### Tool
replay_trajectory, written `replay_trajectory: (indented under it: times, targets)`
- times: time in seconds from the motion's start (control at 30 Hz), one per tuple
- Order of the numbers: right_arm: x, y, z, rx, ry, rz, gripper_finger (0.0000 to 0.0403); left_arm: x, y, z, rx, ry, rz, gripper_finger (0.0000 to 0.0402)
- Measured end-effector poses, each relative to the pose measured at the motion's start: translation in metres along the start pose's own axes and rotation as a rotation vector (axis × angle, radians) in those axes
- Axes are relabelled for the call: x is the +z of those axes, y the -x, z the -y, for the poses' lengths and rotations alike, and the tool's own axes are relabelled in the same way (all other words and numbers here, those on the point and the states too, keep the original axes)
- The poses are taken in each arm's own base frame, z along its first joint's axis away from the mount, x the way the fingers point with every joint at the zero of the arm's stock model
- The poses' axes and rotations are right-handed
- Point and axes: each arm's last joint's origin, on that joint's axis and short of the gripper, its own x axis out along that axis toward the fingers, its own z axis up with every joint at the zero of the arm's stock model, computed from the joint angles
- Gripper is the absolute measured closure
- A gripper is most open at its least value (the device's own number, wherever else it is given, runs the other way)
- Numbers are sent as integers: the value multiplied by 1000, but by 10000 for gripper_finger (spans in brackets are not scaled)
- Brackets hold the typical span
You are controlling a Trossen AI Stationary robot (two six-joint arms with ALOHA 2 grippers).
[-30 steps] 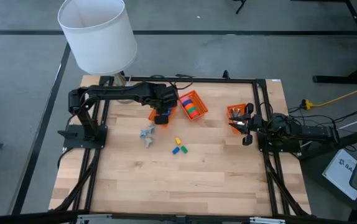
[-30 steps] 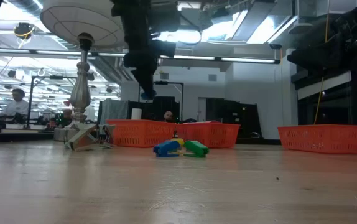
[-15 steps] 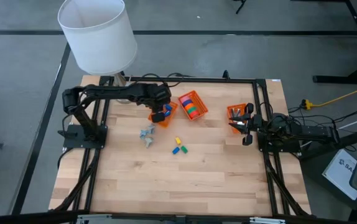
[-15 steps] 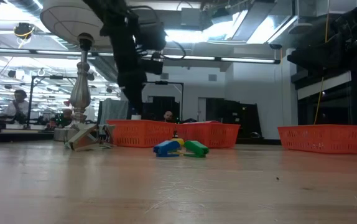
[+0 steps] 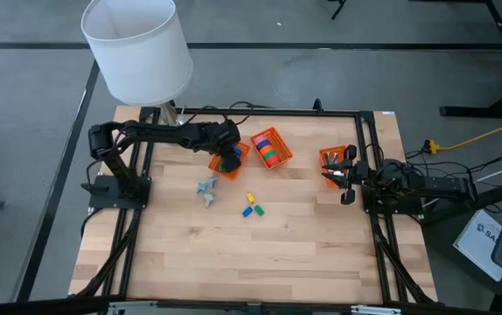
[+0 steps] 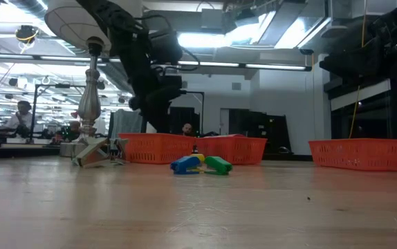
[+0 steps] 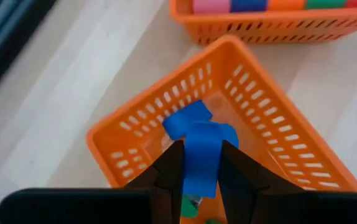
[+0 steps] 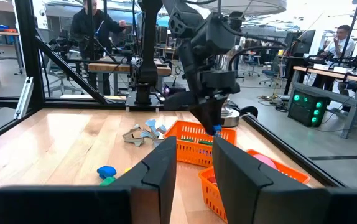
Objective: Pick and place Stapler, Stapler remover, tape
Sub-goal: Put the blue stapler into the left orange bin, then put the yellow stapler into the left orange bin
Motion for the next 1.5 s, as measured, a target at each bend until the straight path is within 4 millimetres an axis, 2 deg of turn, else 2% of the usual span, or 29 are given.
replay_trajectory:
  times: [0.3, 0.4, 0.6, 0.83, 0.93, 1.13, 1.3, 1.5]
  targets:
    - [0, 0, 0, 1, 0, 0, 295, -2, -22, 4, 20, 73, -13, 332]
    - [0, 0, 0, 0, 0, 0, 295, -5, -28, 3, 52, 69, -30, 318]
    - [0, 0, 0, 0, 0, 0, 295, -5, -29, 2, 85, 66, -30, 282]
    - [0, 0, 0, 0, 0, 0, 295, -5, -29, 3, 69, 64, -32, 273]
    - [0, 0, 0, 0, 0, 0, 295, -1, -26, 3, 67, 62, -24, 274]
    - [0, 0, 0, 0, 0, 0, 295, 18, -8, 11, 30, -31, 32, 280]
    - [0, 0, 0, 0, 0, 0, 295, 36, 8, 26, -4, -114, 96, 284]
    - [0, 0, 0, 0, 0, 0, 295, 47, 23, 51, -94, -288, 155, 284]
